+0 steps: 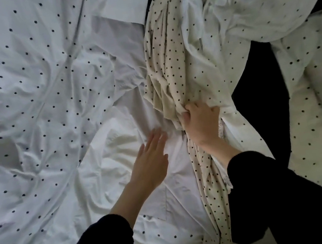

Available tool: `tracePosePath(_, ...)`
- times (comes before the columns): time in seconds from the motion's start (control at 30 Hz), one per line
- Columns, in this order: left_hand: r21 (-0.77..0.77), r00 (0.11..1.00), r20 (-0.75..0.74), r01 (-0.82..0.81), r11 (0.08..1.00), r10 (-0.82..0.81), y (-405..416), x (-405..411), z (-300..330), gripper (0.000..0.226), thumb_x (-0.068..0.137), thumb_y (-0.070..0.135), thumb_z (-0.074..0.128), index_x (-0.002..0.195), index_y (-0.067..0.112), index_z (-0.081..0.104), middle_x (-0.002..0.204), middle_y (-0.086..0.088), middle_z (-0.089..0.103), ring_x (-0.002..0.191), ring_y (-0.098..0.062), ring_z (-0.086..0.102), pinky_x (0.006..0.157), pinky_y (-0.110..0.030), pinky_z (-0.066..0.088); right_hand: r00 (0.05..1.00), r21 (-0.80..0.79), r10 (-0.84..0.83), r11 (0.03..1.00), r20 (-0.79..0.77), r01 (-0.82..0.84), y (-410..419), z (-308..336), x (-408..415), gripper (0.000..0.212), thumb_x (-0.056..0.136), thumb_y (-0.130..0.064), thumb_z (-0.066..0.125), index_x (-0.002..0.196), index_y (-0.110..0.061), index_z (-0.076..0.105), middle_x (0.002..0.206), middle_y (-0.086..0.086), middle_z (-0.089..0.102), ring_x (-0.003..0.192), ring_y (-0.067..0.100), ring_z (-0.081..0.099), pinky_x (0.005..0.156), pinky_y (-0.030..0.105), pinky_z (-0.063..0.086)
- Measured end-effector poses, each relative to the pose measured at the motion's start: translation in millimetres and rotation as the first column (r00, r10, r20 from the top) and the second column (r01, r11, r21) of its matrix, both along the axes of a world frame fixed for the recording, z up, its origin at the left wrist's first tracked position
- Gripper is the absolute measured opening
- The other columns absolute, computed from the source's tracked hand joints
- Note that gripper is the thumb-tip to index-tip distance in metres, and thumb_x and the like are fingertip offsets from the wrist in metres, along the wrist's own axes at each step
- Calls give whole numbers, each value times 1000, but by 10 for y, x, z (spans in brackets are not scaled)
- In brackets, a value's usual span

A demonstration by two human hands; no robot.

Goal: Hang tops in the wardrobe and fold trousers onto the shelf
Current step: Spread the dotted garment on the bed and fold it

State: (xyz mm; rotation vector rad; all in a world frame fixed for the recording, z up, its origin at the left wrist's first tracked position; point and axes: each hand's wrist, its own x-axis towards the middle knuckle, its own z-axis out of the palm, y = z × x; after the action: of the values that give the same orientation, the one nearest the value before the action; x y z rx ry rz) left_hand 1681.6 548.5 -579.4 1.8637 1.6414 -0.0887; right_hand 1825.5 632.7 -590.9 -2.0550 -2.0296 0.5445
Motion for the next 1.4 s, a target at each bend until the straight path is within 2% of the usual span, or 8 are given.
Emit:
tracePosePath(0.17,-228,692,486,-489,842,534,19,27,484,23,100,21,39,121,20,50,119,10,57,113,-6,52,94,-19,41,994,-36,80,996,-72,-82,-652,315,-75,5,86,-13,64,83,-10,66,83,6,64,72,27,61,81,44,40)
tracePosePath(0.27,-577,431,477,-504,643,766,33,37,716,31,98,29,45,128,23,46,116,5,58,108,-11,54,93,-28,44,982,-38,132,990,-132,-138,-946,457,-143,4,83,-9,67,80,-10,65,74,4,65,61,26,61,71,39,39)
tracePosePath(0.47,-686,316,450,-477,550,835,-224,-147,905,47,91,24,61,134,20,42,115,-15,62,104,-30,61,94,-42,49,948,-37,215,973,-235,-229,-1394,870,-270,10,90,-10,58,92,-5,67,87,8,71,72,29,66,77,43,46)
tracePosePath(0.67,-595,518,457,-426,681,723,-912,-692,1115,38,94,6,43,118,32,56,122,-5,58,109,-21,53,85,-29,43,927,33,313,949,-208,-314,-1808,1371,-617,8,90,-13,59,92,-7,65,79,-1,66,67,20,60,79,39,38)
tracePosePath(0.87,-520,784,475,-118,846,401,-1664,-1224,1206,91,82,4,65,149,34,10,143,7,30,129,-15,37,103,-33,40,898,-122,164,965,-408,-232,-2062,1686,-1068,16,94,-15,53,79,-12,56,56,-13,42,48,2,37,51,17,31)
tracePosePath(1.07,-51,707,454,-586,808,542,-1954,-1440,1441,23,85,-6,58,105,2,68,99,-8,68,90,-21,59,75,-16,38,861,-253,30,950,-507,-182,-2187,1925,-1342,21,94,-18,54,92,1,63,77,19,63,63,17,48,60,31,40)
tracePosePath(1.2,15,696,529,-579,815,485,-1918,-1734,1788,13,86,-3,59,88,6,68,72,11,62,66,5,55,66,-11,37,895,-263,42,949,-444,-175,-2107,2071,-1386,21,92,-22,57,100,-4,63,86,8,65,64,10,51,59,20,41)
tracePosePath(1.4,-3,619,584,-646,763,526,-1577,-1865,2473,15,84,2,56,82,14,64,74,2,63,68,-7,56,57,-7,39,790,-247,211,876,-575,-414,-2146,2435,-1597,61,78,-41,72,130,-22,46,119,-14,54,104,1,53,86,22,42)
